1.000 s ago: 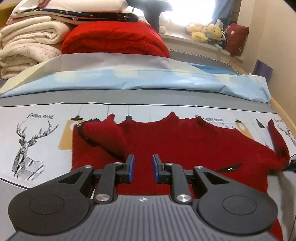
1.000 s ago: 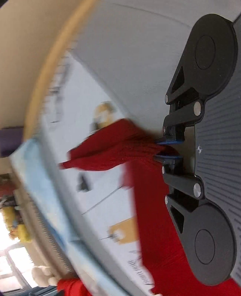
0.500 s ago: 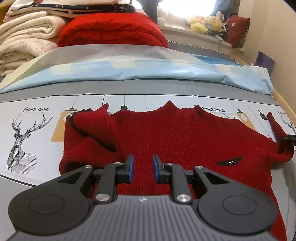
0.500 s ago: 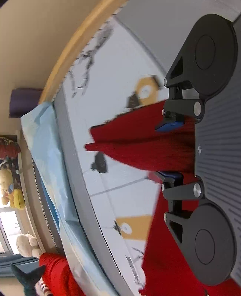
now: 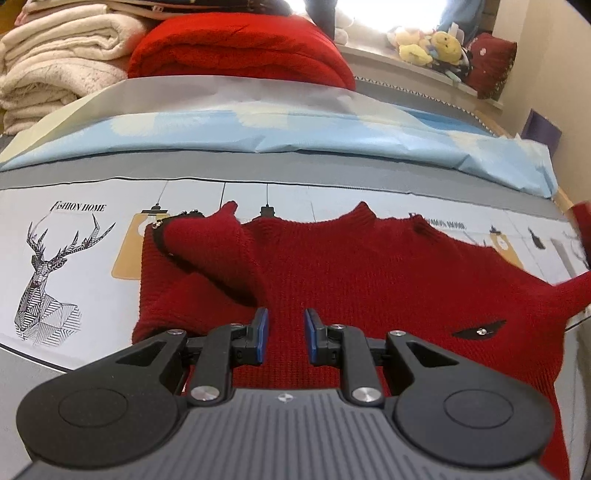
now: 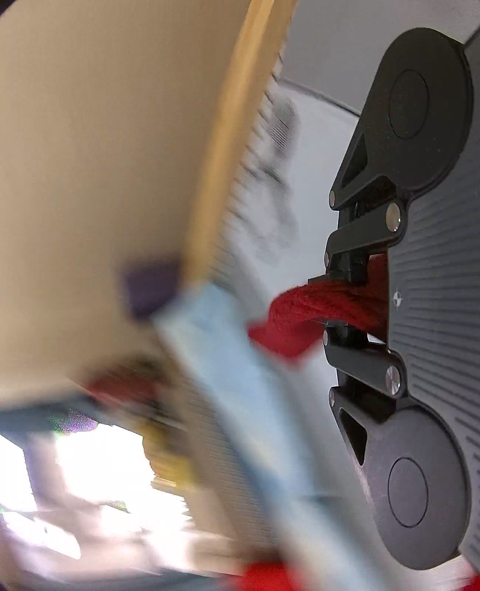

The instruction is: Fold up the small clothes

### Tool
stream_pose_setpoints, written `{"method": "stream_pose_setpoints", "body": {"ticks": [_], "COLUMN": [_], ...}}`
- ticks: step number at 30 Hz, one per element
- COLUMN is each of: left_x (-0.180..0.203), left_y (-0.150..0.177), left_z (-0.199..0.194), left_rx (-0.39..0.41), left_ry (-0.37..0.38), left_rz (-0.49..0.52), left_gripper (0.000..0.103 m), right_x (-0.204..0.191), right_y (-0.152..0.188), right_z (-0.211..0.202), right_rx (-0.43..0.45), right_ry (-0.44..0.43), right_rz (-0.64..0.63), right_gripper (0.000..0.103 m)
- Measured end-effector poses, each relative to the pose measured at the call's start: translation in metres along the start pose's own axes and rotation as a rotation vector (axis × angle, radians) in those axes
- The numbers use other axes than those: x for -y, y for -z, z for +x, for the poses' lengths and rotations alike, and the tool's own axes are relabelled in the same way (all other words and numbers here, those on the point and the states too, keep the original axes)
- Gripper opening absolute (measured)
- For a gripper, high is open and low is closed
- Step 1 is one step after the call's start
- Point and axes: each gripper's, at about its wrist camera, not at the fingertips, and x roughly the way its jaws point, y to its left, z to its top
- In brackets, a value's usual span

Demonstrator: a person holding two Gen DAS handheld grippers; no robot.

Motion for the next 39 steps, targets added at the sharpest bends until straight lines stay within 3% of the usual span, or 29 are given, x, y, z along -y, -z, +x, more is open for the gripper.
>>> {"method": "stream_pose_setpoints", "body": {"ticks": [1, 2, 4, 6, 7, 13, 17, 18, 20, 22, 30, 35, 39], "left_x": [-0.001, 0.000, 0.000, 0.001, 0.000, -0.002, -0.004, -0.005, -0.006, -0.008, -0.023, -0.039, -0.051], "left_y": [0.000, 0.000, 0.001, 0.002, 0.003, 0.004, 0.002, 0.000, -0.003, -0.007, -0.019, -0.015, -0.008], "left_z": [-0.001, -0.002, -0.004, -0.005, -0.006, -0.010, -0.014, -0.017, -0.022, -0.029, -0.061, -0.079, -0.094], "left_rx": [0.002, 0.003, 0.003, 0.003, 0.003, 0.002, 0.006, 0.010, 0.020, 0.034, 0.083, 0.097, 0.108], "left_ry": [0.005, 0.007, 0.008, 0.006, 0.004, -0.001, 0.006, 0.011, 0.021, 0.030, 0.065, 0.070, 0.078], "left_rz": [-0.002, 0.001, 0.009, 0.013, 0.012, 0.012, 0.009, 0.005, -0.004, -0.012, -0.072, -0.098, -0.094], "left_gripper": [0.023, 0.023, 0.023, 0.023, 0.023, 0.023, 0.023, 0.023, 0.023, 0.023, 0.023, 0.023, 0.023], "right_x": [0.011, 0.020, 0.043, 0.063, 0.074, 0.097, 0.107, 0.103, 0.089, 0.078, 0.009, -0.024, -0.018], "right_y": [-0.002, 0.001, 0.019, 0.044, 0.054, 0.048, 0.048, 0.045, 0.036, 0.025, 0.002, 0.036, 0.087], "right_z": [-0.006, -0.005, 0.021, 0.040, 0.044, 0.039, 0.038, 0.035, 0.027, 0.014, -0.073, -0.146, -0.165], "right_rx": [0.047, 0.039, -0.153, -0.326, -0.366, -0.306, -0.376, -0.389, -0.409, -0.416, -0.570, -0.714, -0.875], "right_ry": [0.031, 0.053, 0.031, 0.139, 0.163, 0.200, 0.329, 0.370, 0.423, 0.365, -0.093, -0.338, -0.377], "right_rz": [0.046, 0.082, 0.179, 0.226, 0.272, 0.326, 0.295, 0.263, 0.183, 0.157, -0.019, -0.301, -0.394], "right_gripper": [0.010, 0.011, 0.013, 0.017, 0.017, 0.016, 0.023, 0.029, 0.031, 0.031, 0.037, 0.046, 0.046]}}
